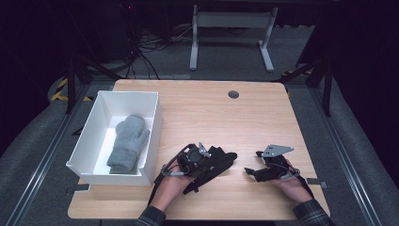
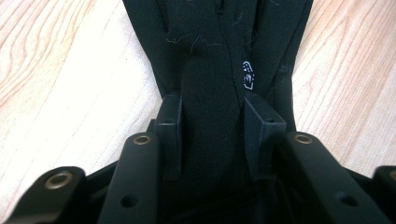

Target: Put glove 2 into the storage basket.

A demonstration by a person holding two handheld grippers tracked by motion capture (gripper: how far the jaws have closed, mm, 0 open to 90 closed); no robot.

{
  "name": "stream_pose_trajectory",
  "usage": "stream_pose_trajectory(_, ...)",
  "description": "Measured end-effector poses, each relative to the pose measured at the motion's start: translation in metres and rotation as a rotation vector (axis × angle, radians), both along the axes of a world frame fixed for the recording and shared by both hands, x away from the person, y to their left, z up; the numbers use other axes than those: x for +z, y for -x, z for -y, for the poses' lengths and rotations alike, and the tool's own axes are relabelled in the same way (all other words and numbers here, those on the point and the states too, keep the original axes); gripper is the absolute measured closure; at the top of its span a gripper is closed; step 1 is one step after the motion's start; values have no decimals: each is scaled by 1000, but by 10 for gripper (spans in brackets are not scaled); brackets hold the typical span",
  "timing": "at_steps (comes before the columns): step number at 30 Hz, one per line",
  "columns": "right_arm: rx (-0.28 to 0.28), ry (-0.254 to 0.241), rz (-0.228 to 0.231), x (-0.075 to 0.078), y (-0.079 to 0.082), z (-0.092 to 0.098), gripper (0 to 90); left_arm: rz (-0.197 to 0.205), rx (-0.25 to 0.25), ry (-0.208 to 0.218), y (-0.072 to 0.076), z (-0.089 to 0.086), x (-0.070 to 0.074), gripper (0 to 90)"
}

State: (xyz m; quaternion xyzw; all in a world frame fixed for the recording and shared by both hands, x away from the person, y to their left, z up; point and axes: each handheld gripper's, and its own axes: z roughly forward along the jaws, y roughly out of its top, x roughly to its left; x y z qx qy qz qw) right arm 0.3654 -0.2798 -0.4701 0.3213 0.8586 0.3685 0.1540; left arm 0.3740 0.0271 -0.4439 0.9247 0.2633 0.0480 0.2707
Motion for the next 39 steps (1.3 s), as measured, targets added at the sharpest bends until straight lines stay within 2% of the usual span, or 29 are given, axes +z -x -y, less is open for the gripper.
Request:
stream_pose_trajectory(3,0,1,0,0,0,0,163,-35,20,28,-1,-2,1,670)
stream_pose_trajectory(6,-1,1,0,0,0,0,163,-65,33,75,-3,-5,5,672)
stream_pose_trajectory(13,-3,0,1,0,0,0,163,-58,61,128,2,-13,30,672)
stream_pose_trajectory(18,-4,0,1,0,0,0,163,-51,91,139,1,-22,50,671)
stream_pose_trajectory(23,-5,-1,0,0,0,0,163,-31,128,141,0,-32,77,670)
stream_pose_trajectory(25,-5,0,0,0,0,0,163,-33,130,144,-1,-34,82,670)
stream_pose_trajectory(32,-5,-1,0,0,0,-1,163,-29,150,158,-10,-52,119,668)
stream_pose_trajectory(39,-6,-1,0,0,0,0,163,-7,174,167,-18,-73,149,666)
